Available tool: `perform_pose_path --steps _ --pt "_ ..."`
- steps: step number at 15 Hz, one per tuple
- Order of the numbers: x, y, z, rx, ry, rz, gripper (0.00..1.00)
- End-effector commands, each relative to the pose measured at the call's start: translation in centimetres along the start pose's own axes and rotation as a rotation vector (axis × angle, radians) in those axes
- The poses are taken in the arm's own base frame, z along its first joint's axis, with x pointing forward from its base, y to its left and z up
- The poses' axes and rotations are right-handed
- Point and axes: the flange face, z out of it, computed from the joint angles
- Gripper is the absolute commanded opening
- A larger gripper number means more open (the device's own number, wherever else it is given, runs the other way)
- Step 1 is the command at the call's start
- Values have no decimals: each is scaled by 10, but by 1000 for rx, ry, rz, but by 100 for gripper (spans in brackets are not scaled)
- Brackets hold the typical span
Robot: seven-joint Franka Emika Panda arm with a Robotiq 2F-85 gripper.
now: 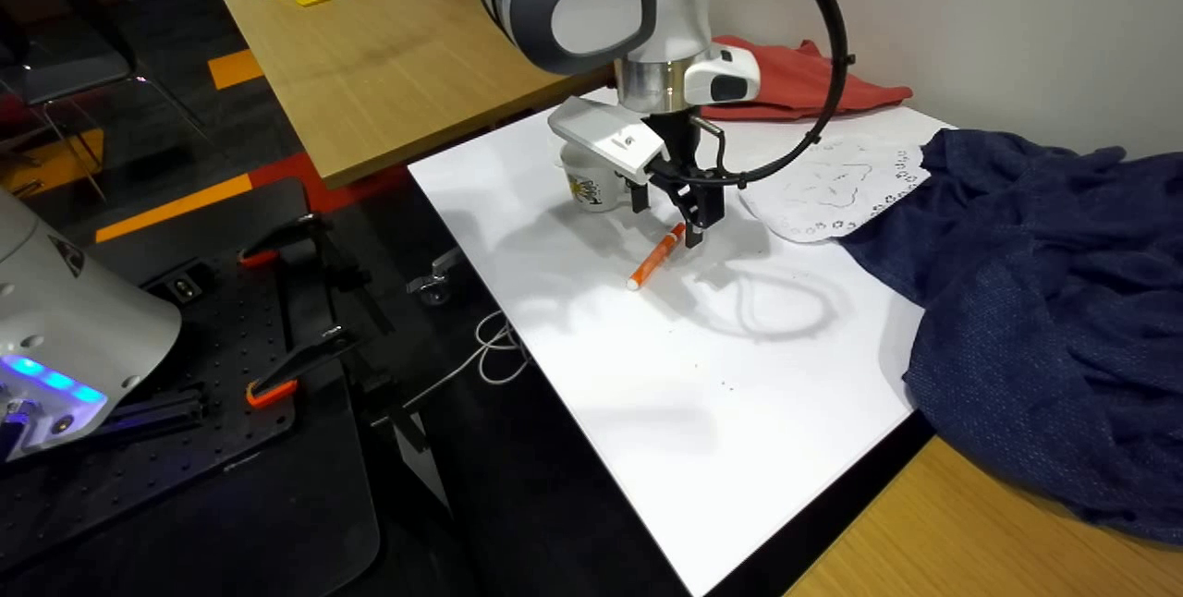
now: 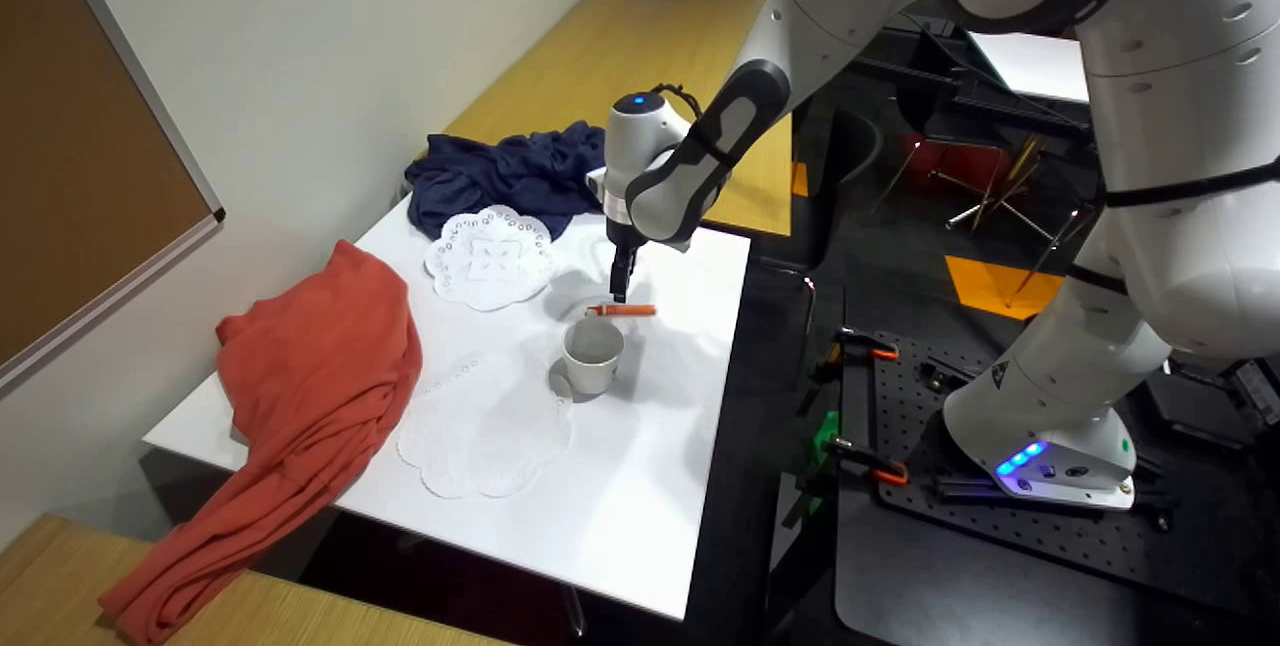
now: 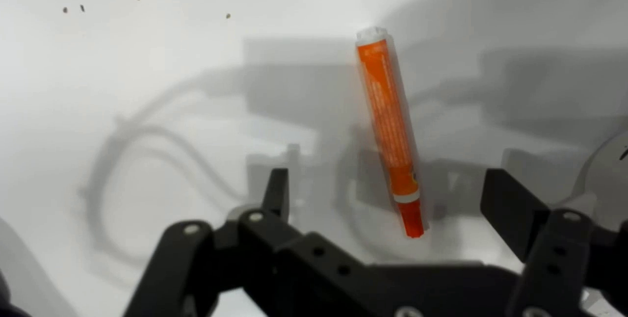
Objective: Put the marker in the mug
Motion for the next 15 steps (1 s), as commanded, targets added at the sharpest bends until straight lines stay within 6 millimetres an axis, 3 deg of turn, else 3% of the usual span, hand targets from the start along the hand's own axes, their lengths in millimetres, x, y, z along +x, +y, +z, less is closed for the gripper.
perform_pose_path --steps 1,13,14,15 --pt "15 1 13 2 3 -42 100" --pt "27 0 47 11 -22 -63 100" --pt "27 1 48 11 -22 -63 75" --pt "28 1 50 12 -24 -64 73"
